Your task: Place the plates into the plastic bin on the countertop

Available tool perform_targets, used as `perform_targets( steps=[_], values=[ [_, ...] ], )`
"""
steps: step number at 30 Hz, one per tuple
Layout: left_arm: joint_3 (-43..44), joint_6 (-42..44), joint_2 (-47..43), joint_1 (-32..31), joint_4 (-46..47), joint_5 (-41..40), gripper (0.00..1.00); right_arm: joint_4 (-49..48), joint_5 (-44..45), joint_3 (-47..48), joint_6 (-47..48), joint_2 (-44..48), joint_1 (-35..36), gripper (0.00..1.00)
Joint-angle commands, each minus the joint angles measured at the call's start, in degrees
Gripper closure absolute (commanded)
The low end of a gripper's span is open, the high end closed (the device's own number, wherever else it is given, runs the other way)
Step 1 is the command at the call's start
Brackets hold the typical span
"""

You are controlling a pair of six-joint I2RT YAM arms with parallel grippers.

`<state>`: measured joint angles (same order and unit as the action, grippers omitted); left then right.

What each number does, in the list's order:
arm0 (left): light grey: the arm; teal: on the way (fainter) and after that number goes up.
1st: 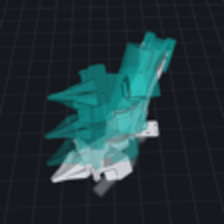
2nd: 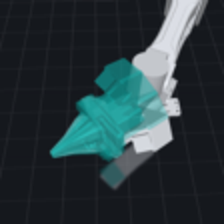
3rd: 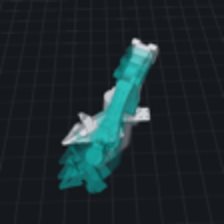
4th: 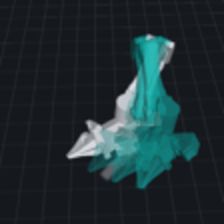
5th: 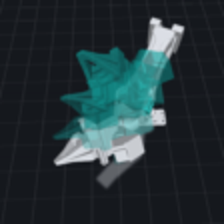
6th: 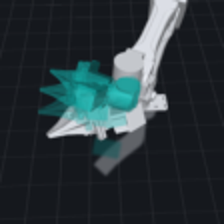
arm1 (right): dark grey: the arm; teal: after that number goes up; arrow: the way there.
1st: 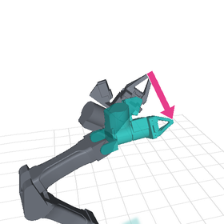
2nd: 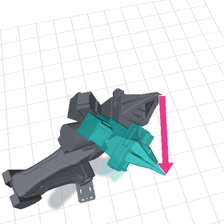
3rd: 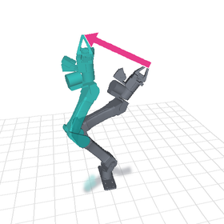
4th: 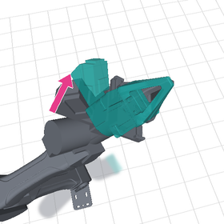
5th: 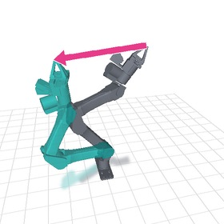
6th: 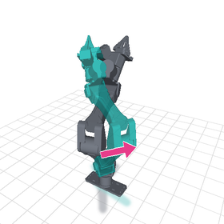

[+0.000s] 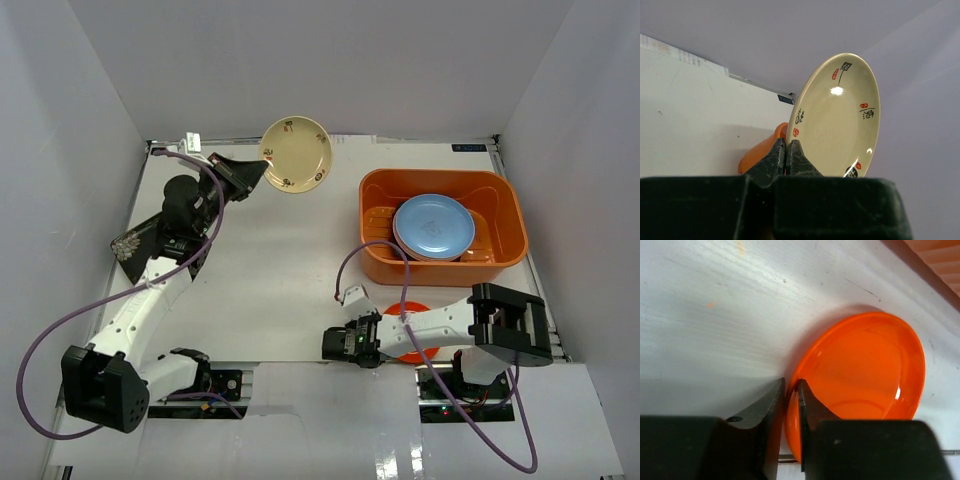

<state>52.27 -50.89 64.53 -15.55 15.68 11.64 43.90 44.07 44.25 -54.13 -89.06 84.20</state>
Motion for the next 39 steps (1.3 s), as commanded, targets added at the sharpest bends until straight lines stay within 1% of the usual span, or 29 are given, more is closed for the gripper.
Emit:
perform_targets(
  steps=[1,3,5,7,8,10,12,13,14,16,19,20,22,23,25,26,27,28,29,30,31,32,33,34,35,36,37,38,39],
  values=[
    [2.2,1.5,-4.1,-0.2,-2.7,0.1,1.0,2.2,2.1,0.5,-3.9,-3.5,0.7,0.84],
    [2.9,2.6,-5.2,-0.3,-4.7,0.0,1.0,1.5,3.0,1.5,-2.7,-3.8,1.0,0.92],
    [4.1,3.8,-6.9,-0.3,-6.6,-1.0,1.0,1.1,4.7,2.8,-0.8,-3.6,1.9,0.92],
    [4.8,5.8,-7.8,-0.2,-9.4,-2.4,1.0,3.6,6.6,7.1,-0.2,-2.4,4.6,0.92],
    [5.2,6.3,-8.7,-0.3,-10.1,-2.8,1.0,5.0,9.3,9.2,0.1,-1.7,5.5,0.92],
    [5.4,7.4,-9.6,-0.3,-11.8,-3.1,1.0,9.2,12.3,16.5,0.3,1.0,8.8,0.92],
    [5.5,7.6,-11.3,-0.3,-12.2,-2.8,1.0,10.0,15.9,21.3,3.5,3.3,11.3,0.92],
    [5.6,7.9,-12.0,-0.3,-12.3,-2.7,1.0,8.4,16.7,25.6,5.3,5.5,12.0,0.92],
    [5.8,8.2,-12.5,-0.3,-13.2,-2.9,1.0,6.4,17.0,27.5,11.0,6.6,12.6,0.92],
    [7.8,9.8,-14.2,-0.3,-14.7,-4.1,1.0,0.3,15.9,31.5,16.6,9.4,13.8,0.92],
    [11.0,12.1,-16.9,-0.2,-18.3,-6.7,1.0,-7.2,12.4,32.8,24.9,14.0,14.1,0.92],
    [11.4,13.1,-17.9,-0.3,-18.8,-7.2,1.0,-11.2,12.9,32.7,26.7,15.2,14.1,0.92],
    [12.0,13.6,-21.0,-0.3,-18.9,-8.3,1.0,-12.3,15.7,33.0,30.6,17.6,13.9,0.92],
    [12.2,13.9,-21.7,-0.2,-19.4,-8.6,1.0,-12.3,18.8,34.1,32.1,18.0,13.4,0.92],
    [12.9,14.1,-23.0,-0.2,-19.8,-8.8,1.0,-12.2,20.8,34.5,35.5,19.7,10.5,0.92],
    [13.2,14.1,-22.9,-0.3,-20.2,-8.6,1.0,-12.4,19.0,33.7,36.7,20.5,5.0,0.92],
    [13.4,13.9,-22.8,-0.3,-20.3,-8.0,1.0,-15.3,17.0,32.3,38.2,22.9,1.4,0.92],
    [13.4,13.7,-22.2,-0.3,-20.5,-7.0,1.0,-18.5,14.9,30.1,43.4,24.4,-2.2,0.92],
    [13.2,12.8,-21.8,-0.3,-20.4,-6.5,1.0,-22.1,8.9,25.2,46.4,25.9,-10.2,0.92],
    [12.9,12.4,-21.5,-0.3,-20.4,-5.9,1.0,-28.3,6.4,23.1,49.2,28.3,-14.0,0.92],
    [12.8,11.9,-20.9,-0.2,-20.3,-4.6,1.0,-29.5,4.5,21.8,52.0,28.7,-17.8,0.92],
    [12.4,10.9,-19.5,-0.3,-20.1,-3.9,1.0,-29.7,-0.3,21.0,52.5,28.5,-25.2,0.92],
    [12.2,10.5,-18.8,-0.3,-19.8,-3.2,1.0,-29.7,-3.1,20.4,52.7,28.3,-29.0,0.92],
    [12.0,10.1,-18.1,-0.3,-19.1,-1.9,1.0,-32.4,-7.7,19.3,53.9,28.2,-31.8,0.92],
    [11.5,9.8,-16.6,-0.3,-18.8,-1.2,1.0,-34.4,-9.9,18.1,55.7,28.0,-37.2,0.92],
    [11.5,9.0,-15.7,-0.3,-18.5,-0.7,1.0,-35.4,-12.2,16.8,55.5,26.7,-40.2,0.92],
    [11.3,8.7,-14.8,-0.3,-18.2,0.0,1.0,-35.5,-17.0,16.6,55.0,25.8,-42.5,0.92],
    [11.1,8.4,-13.9,-0.4,-17.4,1.3,1.0,-36.1,-18.7,16.1,54.5,24.8,-47.0,0.92],
    [10.8,8.0,-12.1,-0.4,-17.1,1.6,1.0,-36.9,-20.3,15.4,54.5,23.1,-48.8,0.92]
  ],
)
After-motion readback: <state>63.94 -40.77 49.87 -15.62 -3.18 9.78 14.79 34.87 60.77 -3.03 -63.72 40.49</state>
